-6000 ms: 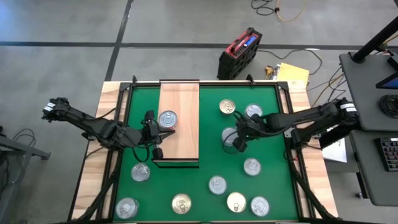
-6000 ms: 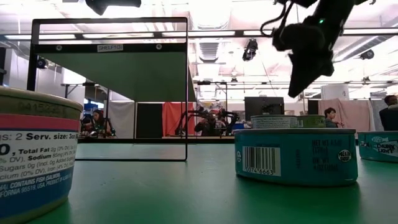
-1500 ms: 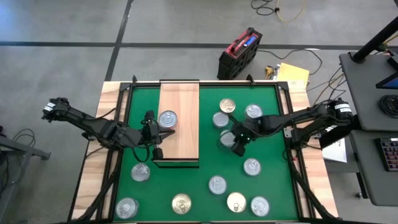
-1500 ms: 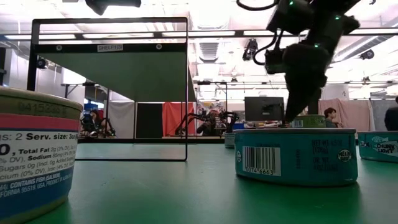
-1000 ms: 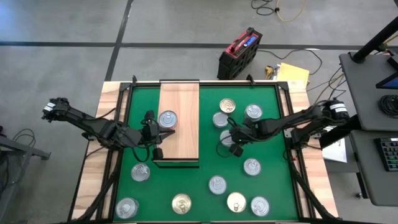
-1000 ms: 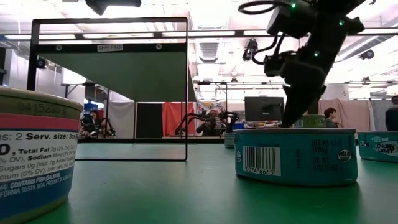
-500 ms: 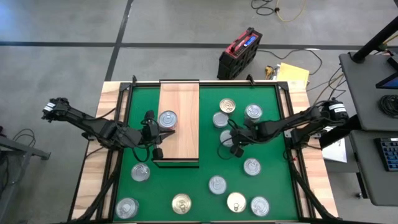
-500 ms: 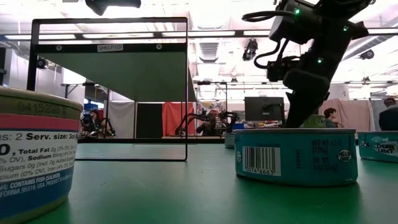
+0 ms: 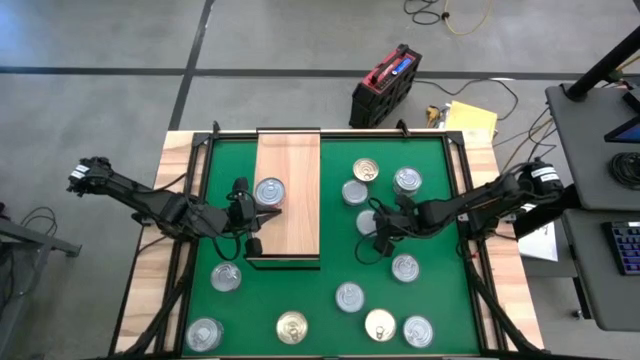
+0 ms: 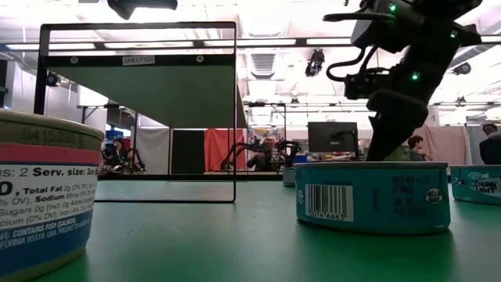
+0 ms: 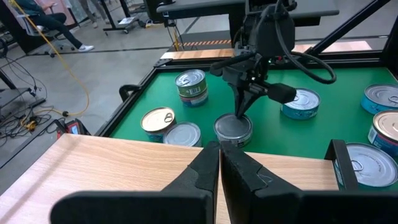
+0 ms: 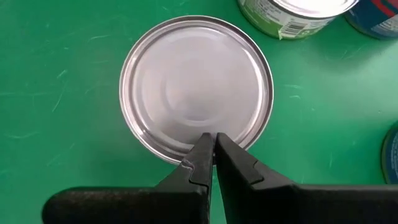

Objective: Stack canned seafood by type on shelf
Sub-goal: Put the green and white tuna can on the shelf

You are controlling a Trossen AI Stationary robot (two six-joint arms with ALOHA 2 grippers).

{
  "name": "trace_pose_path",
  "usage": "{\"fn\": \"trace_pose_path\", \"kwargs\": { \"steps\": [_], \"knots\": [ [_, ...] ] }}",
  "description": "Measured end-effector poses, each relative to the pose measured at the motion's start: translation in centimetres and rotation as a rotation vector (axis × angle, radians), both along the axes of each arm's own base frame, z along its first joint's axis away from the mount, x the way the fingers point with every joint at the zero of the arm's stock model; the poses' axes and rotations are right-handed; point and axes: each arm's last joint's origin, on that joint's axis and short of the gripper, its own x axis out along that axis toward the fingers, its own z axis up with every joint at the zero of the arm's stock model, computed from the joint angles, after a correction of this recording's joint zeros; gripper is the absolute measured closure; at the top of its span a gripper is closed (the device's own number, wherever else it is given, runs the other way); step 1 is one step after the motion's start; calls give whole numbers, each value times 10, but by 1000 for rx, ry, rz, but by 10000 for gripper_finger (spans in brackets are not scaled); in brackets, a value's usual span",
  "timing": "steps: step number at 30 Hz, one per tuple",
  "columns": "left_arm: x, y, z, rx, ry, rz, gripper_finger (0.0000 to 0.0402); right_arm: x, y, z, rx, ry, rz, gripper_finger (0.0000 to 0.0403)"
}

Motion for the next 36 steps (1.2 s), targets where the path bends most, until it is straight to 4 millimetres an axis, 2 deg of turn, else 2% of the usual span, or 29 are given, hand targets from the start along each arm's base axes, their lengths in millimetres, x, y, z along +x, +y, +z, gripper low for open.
{"fn": "trace_pose_path", "kwargs": {
  "steps": [6, 10, 19, 27, 36],
  "knots": [
    [0, 0, 0, 0, 0, 0, 402, -3, 0, 18, 21, -72, 10, 390],
    [0, 0, 0, 0, 0, 0, 402, -6, -1, 21, 12, -70, 11, 390],
    [0, 0, 0, 0, 0, 0, 402, -14, -2, 4, -7, -49, 27, 390],
    [0, 0, 0, 0, 0, 0, 402, -21, -3, -11, -14, -110, 29, 390],
    [0, 0, 0, 0, 0, 0, 402, -26, -2, -19, -6, -117, 28, 390]
  ]
}}
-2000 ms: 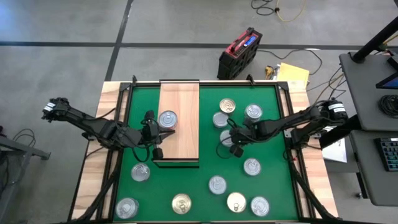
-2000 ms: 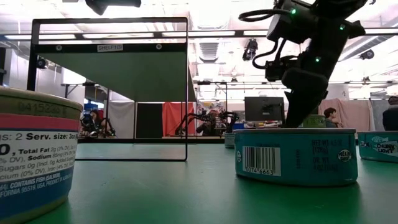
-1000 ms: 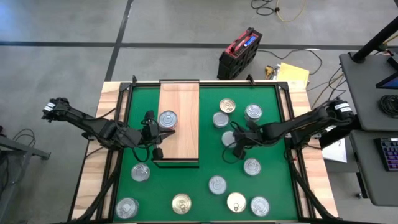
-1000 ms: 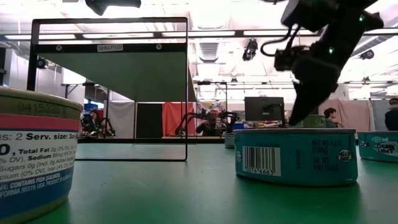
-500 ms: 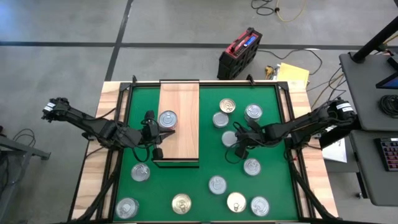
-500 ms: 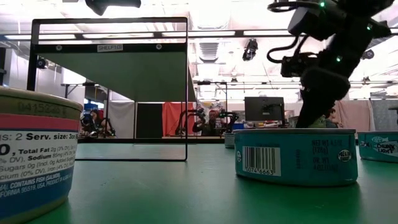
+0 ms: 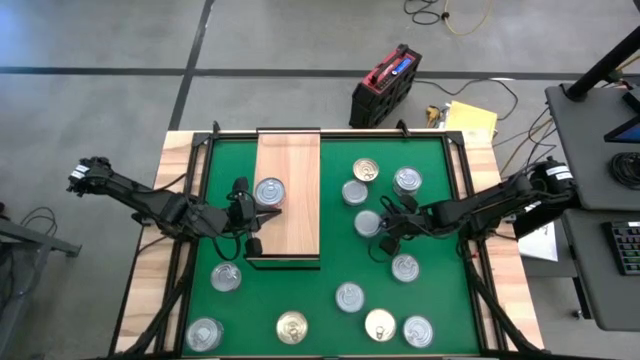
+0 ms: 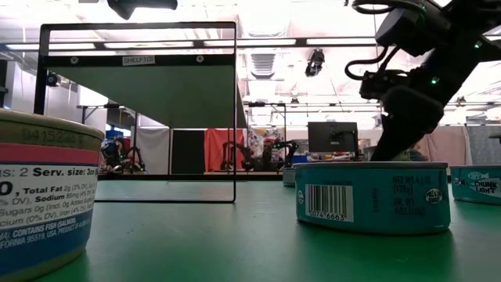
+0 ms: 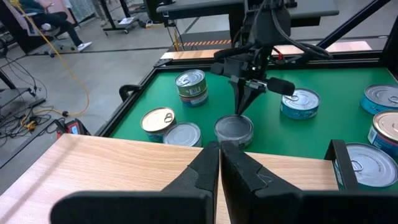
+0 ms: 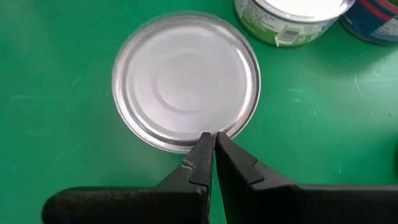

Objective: Stack canned seafood by type on shelf
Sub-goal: Put the green and white tuna can on the shelf

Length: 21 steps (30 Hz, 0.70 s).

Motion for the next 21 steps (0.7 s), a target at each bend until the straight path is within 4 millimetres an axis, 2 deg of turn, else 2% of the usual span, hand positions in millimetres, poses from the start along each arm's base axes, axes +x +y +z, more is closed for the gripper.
{"fn": "trace_pose_path", "kwargs": {
  "steps": [21],
  "knots": [
    [0, 0, 0, 0, 0, 0, 402, -1, 0, -2, 2, 16, 15, 390]
  ]
}}
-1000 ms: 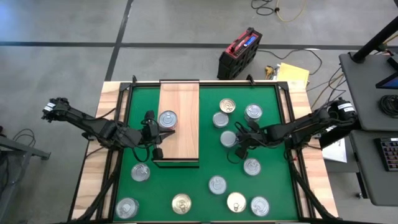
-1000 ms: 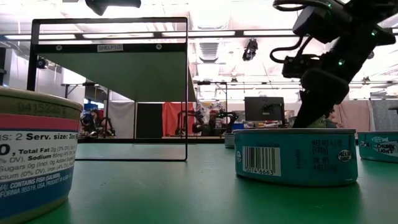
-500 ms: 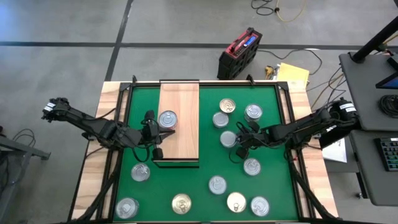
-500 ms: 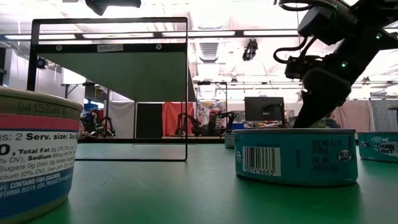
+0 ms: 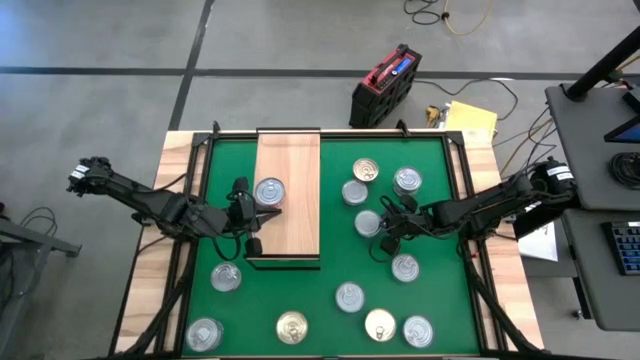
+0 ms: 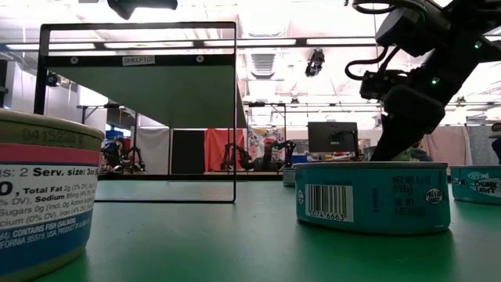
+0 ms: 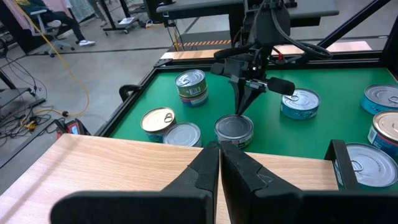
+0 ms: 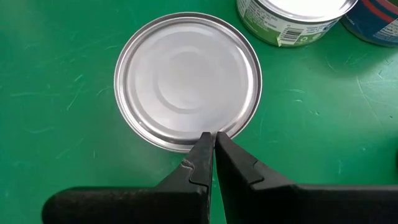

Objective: Stack canned seafood by type on shelf
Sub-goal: Put the green and white tuna can on the shelf

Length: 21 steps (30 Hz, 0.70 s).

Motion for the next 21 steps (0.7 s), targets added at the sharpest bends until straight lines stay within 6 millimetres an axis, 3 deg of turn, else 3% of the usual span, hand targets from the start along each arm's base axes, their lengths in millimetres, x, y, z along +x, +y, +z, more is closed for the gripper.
{"fn": "trace_pose_path", "kwargs": {
  "steps": [21],
  "knots": [
    [0, 0, 0, -4, -1, 1, 402, -5, 0, -7, 25, 30, -2, 390]
  ]
}}
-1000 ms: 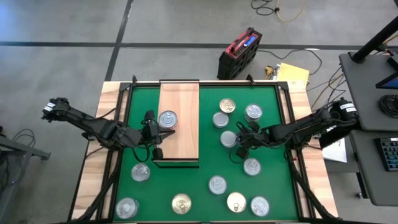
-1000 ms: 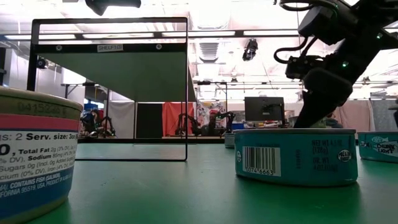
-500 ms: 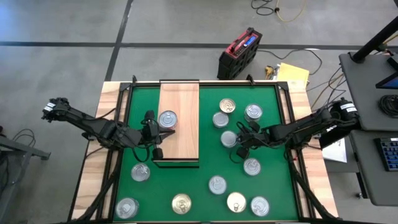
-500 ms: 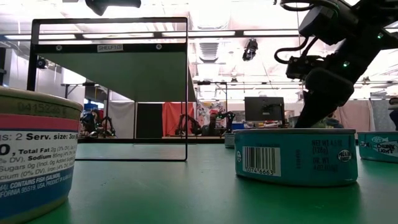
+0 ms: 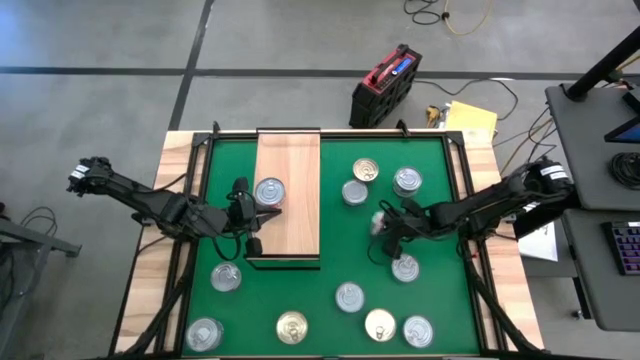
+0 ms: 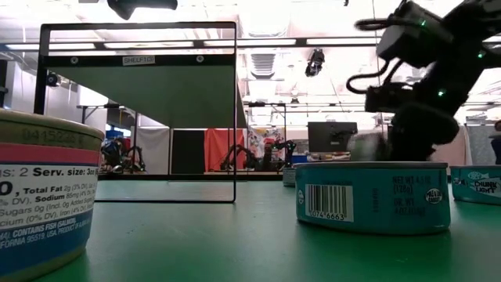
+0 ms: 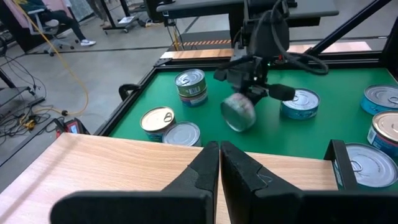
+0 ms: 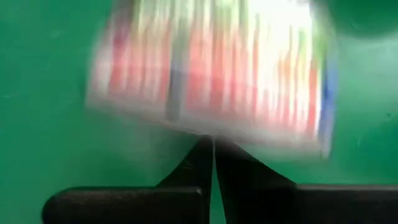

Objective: Stack canned seafood by type on shelf
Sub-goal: Put the green and white tuna can on the shelf

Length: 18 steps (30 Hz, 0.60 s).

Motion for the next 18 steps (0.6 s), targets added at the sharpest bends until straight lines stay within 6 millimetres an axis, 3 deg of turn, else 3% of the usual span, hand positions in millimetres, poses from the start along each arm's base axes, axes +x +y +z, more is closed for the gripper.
{"fn": "trace_pose_path", "kwargs": {
  "steps": [18],
  "knots": [
    [0, 0, -1, 0, 1, 0, 402, 3, 0, 4, -10, -21, -6, 390]
  ]
}}
